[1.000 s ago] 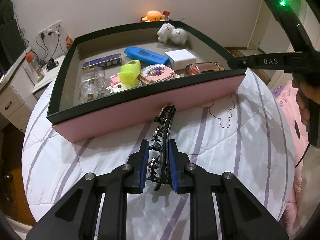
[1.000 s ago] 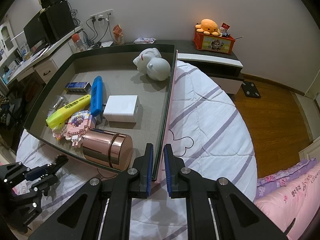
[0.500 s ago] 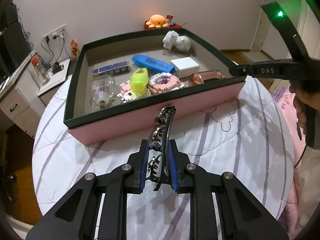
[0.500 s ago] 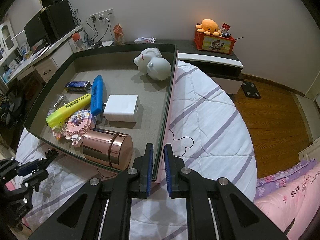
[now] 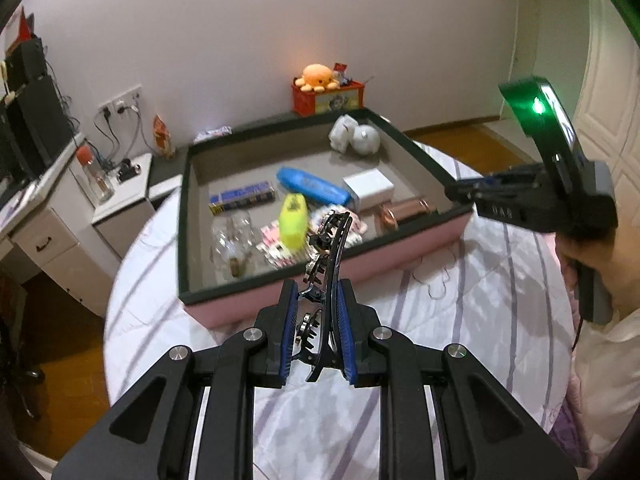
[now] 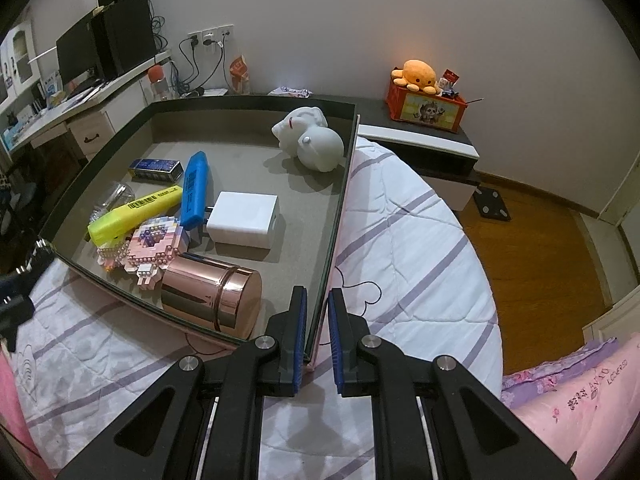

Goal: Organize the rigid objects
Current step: 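Lift the black hair clip and carry it over the pink box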

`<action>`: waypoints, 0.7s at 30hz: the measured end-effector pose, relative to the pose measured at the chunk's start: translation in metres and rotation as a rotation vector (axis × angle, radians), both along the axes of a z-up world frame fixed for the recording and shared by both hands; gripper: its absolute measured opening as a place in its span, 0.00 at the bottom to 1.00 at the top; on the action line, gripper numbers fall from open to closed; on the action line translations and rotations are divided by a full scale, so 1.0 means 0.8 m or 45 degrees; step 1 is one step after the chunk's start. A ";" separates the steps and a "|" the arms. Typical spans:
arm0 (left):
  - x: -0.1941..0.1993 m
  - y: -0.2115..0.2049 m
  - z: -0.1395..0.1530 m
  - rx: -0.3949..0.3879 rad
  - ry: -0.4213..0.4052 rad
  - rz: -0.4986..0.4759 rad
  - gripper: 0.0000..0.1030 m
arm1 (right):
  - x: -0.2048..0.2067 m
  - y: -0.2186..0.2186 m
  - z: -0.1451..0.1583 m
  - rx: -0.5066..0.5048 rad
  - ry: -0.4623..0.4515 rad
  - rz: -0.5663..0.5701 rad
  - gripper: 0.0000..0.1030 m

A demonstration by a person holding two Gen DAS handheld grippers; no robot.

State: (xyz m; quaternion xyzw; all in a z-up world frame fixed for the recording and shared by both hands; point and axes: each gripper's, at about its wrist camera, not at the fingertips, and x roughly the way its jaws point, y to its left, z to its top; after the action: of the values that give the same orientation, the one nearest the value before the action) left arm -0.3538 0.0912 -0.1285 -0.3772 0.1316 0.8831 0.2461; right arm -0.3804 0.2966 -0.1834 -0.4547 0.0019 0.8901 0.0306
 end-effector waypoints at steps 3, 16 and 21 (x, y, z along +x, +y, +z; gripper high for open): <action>-0.006 0.000 0.008 0.003 0.012 0.005 0.19 | 0.001 0.000 0.000 -0.004 0.005 0.001 0.10; -0.074 0.007 0.014 0.013 -0.049 -0.002 0.19 | 0.001 0.002 0.000 -0.023 0.008 0.008 0.10; -0.121 0.008 -0.008 -0.036 -0.127 0.060 0.19 | 0.001 0.003 -0.001 -0.029 0.010 0.009 0.11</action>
State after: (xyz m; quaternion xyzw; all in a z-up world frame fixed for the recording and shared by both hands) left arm -0.4505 0.0974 -0.1352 -0.4271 0.1229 0.8668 0.2262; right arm -0.3793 0.2993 -0.1838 -0.4517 0.0105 0.8918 0.0224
